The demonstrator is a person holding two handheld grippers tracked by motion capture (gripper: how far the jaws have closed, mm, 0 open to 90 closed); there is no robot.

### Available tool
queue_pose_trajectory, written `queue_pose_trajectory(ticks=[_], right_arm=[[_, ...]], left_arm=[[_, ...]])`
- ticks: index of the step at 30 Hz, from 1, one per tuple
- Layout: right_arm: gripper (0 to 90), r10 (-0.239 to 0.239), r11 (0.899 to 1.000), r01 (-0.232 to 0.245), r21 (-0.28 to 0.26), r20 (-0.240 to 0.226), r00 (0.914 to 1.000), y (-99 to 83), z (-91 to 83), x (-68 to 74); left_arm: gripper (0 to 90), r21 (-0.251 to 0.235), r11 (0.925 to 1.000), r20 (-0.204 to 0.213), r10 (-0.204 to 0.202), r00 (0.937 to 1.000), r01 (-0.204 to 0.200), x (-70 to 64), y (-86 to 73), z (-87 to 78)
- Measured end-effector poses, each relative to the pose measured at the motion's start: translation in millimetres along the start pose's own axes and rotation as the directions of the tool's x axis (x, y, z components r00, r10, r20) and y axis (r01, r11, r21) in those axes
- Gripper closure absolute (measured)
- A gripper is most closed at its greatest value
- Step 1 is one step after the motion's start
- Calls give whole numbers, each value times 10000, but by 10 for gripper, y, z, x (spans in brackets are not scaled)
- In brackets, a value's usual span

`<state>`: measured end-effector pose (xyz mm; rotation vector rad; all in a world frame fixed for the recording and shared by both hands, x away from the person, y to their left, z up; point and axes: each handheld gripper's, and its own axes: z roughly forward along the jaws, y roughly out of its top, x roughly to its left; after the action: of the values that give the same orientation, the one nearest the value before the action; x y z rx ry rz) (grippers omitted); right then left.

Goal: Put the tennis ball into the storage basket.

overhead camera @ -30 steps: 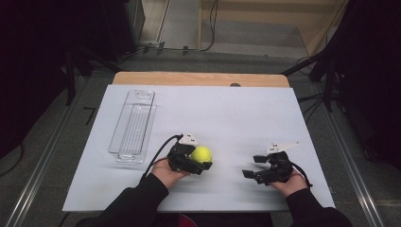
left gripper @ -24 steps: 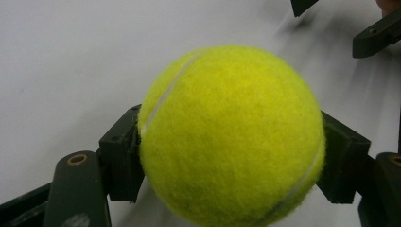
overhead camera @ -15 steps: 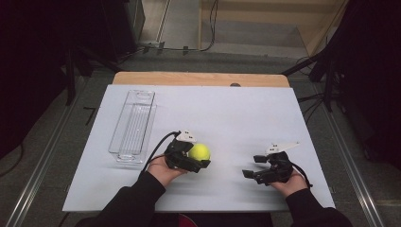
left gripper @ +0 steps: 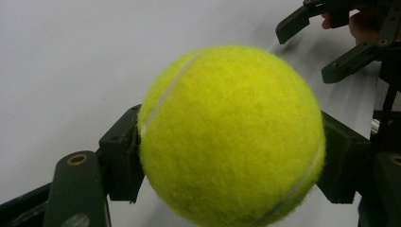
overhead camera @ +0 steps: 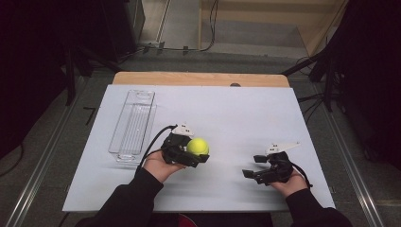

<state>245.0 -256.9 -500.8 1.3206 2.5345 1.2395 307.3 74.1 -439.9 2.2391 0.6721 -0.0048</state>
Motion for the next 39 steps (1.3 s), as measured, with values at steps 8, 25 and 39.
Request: queue_pose_trajectory(ticks=[8, 25, 39], right_arm=[[149, 16, 10000, -16, -3, -16, 10000, -2, -2, -1], [149, 11, 10000, -11, -34, -12, 10000, 0, -8, -2], [149, 16, 10000, -16, -21, -3, 10000, -2, -11, -3]], left_arm=[[261, 29, 9999, -116, -131, 9998, 131, 38, 0, -28], [261, 116, 9993, -412, -340, 9986, 345, 123, -3, -105], [261, 101, 9976, -535, -677, 9963, 683, 212, -13, -170]])
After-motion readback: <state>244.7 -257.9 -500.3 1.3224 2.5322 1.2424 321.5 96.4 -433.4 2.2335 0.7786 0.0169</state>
